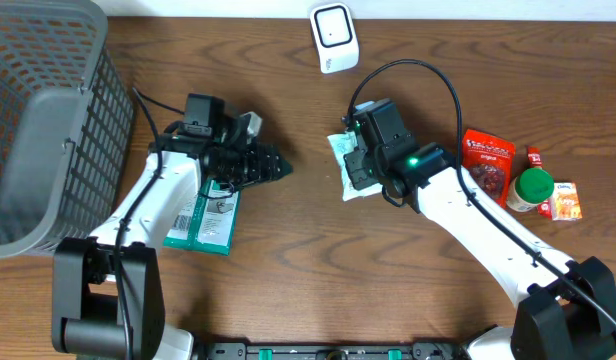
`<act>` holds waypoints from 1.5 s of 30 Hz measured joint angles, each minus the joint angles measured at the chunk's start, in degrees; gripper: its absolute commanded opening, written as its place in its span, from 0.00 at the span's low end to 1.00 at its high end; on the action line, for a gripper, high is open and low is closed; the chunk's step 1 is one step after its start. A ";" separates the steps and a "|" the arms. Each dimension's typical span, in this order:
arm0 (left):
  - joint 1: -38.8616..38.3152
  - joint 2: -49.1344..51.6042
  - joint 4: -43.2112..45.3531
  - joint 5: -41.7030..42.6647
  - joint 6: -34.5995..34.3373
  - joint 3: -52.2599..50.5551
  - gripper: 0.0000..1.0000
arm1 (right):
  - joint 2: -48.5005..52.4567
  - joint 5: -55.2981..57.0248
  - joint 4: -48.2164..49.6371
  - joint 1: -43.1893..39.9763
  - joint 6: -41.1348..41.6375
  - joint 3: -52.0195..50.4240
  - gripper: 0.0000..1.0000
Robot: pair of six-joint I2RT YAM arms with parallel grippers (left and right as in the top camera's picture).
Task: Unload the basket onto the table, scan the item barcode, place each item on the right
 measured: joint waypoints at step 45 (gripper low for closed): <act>-6.88 0.00 27.96 28.72 0.66 0.04 0.08 | -5.16 -50.97 2.71 -15.17 0.90 -0.04 0.13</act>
